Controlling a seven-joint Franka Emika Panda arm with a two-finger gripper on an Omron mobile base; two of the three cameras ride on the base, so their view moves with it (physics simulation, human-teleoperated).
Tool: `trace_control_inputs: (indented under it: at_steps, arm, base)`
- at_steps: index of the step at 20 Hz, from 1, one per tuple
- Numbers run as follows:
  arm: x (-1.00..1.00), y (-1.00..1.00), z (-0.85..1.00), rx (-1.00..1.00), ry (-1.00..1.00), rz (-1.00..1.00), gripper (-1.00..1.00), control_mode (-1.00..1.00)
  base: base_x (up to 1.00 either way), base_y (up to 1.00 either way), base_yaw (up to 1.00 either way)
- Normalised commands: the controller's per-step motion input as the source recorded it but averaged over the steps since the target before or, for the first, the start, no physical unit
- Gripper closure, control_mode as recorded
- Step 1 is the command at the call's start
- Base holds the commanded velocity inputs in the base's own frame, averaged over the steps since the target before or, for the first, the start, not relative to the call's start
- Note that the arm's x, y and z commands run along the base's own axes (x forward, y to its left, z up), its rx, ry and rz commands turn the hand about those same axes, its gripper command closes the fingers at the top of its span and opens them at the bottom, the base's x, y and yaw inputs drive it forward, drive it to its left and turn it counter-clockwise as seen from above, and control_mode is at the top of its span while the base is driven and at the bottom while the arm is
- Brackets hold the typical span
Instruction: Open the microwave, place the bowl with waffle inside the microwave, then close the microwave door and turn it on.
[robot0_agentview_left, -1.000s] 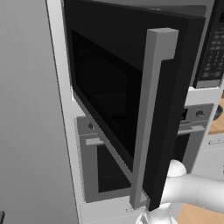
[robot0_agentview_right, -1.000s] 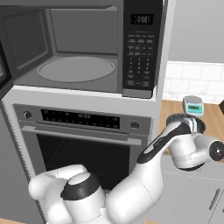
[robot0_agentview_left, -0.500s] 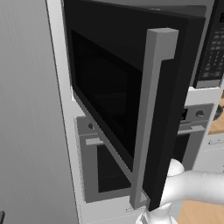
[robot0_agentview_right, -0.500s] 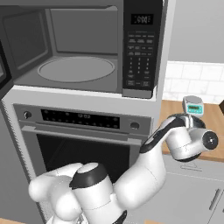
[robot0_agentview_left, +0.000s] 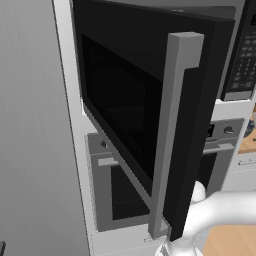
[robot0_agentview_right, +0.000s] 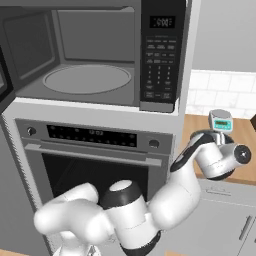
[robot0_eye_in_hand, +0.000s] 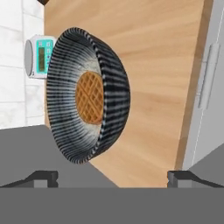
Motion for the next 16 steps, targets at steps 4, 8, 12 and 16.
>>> trace_control_inputs:
  at_steps: [4,8,12,16]
  arm:
    - [0.37,-0.29,-0.31,0.00,0.05,0.00,-1.00,-1.00]
    - [0.39,-0.25,-0.32,0.00,0.06,0.00,-1.00,-1.00]
    - [0.34,-0.24,-0.22,0.02,0.04,0.00,-1.00,-1.00]
    - [0.31,-0.17,-0.22,0.04,0.04,0.00,-1.00,-1.00]
  base:
    - [0.00,0.00,0.00]
    - [0.00,0.00,0.00]
    - [0.00,0.00,0.00]
    - [0.00,0.00,0.00]
